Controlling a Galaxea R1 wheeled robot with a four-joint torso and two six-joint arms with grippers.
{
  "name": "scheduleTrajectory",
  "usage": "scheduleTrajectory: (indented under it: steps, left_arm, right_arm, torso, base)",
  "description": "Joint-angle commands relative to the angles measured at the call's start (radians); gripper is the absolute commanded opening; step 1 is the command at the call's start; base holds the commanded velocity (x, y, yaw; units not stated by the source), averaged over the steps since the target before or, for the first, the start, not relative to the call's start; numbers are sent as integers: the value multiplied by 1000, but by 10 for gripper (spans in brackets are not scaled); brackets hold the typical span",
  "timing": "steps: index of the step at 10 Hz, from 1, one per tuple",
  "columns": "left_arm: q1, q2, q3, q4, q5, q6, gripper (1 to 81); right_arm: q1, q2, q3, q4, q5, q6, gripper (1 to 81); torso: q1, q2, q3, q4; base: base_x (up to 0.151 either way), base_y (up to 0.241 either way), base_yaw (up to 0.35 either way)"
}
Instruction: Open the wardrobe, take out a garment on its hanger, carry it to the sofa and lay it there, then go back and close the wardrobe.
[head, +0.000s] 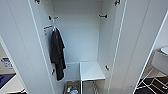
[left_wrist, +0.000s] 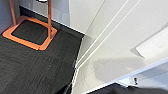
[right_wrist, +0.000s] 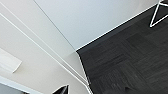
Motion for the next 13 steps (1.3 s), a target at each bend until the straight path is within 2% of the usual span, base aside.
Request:
scheduleTrajectory:
  steps: [1,2,4,6,9,13]
  left_arm:
    - [-186,-70,-48,2,19,-133,811]
    - [-245,-43,-36,8,66,-139,811]
    - [-343,49,-36,10,204,-139,811]
    - [-398,132,-45,13,284,-141,811]
    - [-411,258,-62,19,298,-139,811]
    - [-405,445,-129,19,362,-123,811]
  right_arm:
    - [165,-53,27,-6,-14,56,811]
    - [190,-41,67,-6,-16,82,811]
    - [231,19,107,-8,-25,119,811]
    - [268,102,118,-8,-65,122,811]
    - [328,231,112,-20,-140,122,811]
    - [300,311,171,-45,-135,121,811]
  torso:
    - [0,0,0,0]
    - [0,0,0,0]
    - [0,0,0,0]
    - [0,1,-1,0]
    - [1,2,-2,0]
    - [2,2,-2,0]
  base:
    - [0,0,0]
    - [0,0,0]
    - [0,0,0]
    - [0,0,0]
    - [0,0,0]
    - [0,0,0]
